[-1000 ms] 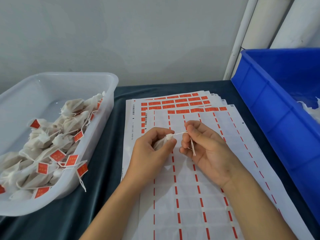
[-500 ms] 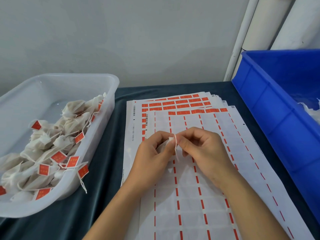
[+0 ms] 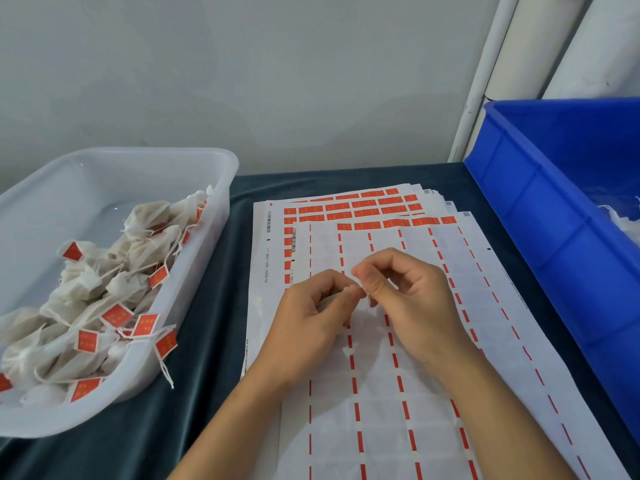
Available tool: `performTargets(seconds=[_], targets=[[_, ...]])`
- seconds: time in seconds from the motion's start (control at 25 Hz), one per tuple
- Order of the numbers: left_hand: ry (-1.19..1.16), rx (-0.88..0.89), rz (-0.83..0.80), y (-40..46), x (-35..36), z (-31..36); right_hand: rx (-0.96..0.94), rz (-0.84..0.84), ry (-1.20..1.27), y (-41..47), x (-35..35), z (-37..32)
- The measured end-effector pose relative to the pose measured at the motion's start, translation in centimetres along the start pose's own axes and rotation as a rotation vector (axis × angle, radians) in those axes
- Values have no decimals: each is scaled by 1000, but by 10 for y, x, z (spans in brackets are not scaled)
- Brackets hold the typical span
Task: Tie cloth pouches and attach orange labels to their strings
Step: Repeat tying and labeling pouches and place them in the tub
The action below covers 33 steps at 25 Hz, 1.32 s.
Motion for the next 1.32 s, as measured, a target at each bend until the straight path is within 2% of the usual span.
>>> performTargets(seconds=[0.12,0.24,0.36,0.56,0.72,0.92,1.12,1.32], targets=[[-1,3,11,0,-1,2,-3,-26,54,0,-1,-1],[-74,-21,68,3,-7,-3,-28,-124,-159,-1,5,1],[-138,-62,120,5,-12,-11,-95,-209,-240,-3,15,1],[-139,-80,91,5,-11,-12,-302,-92,-375,-6,12,-15],[-206,-95,53,4,-10,-12,-377,-25,-354,-7,6,-21],[-199,-85,27,4,-7,-11,-318,-22,-314,-6,7,-20],[-184,-27,-15,3,-3,-7,-347,-17,-250,-7,9,-26],[-166,-20,-12,3,-3,-5,-306,-71,-248,-7,16,-23]])
Point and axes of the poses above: each hand's wrist, its own y-axis towards the middle knuckle, its own x-axis out of the palm, z = x × y, the point moved 8 cm from there along y, towards the middle knuckle, and after that the axes turned 12 degrees about y, right-handed, at the moved point
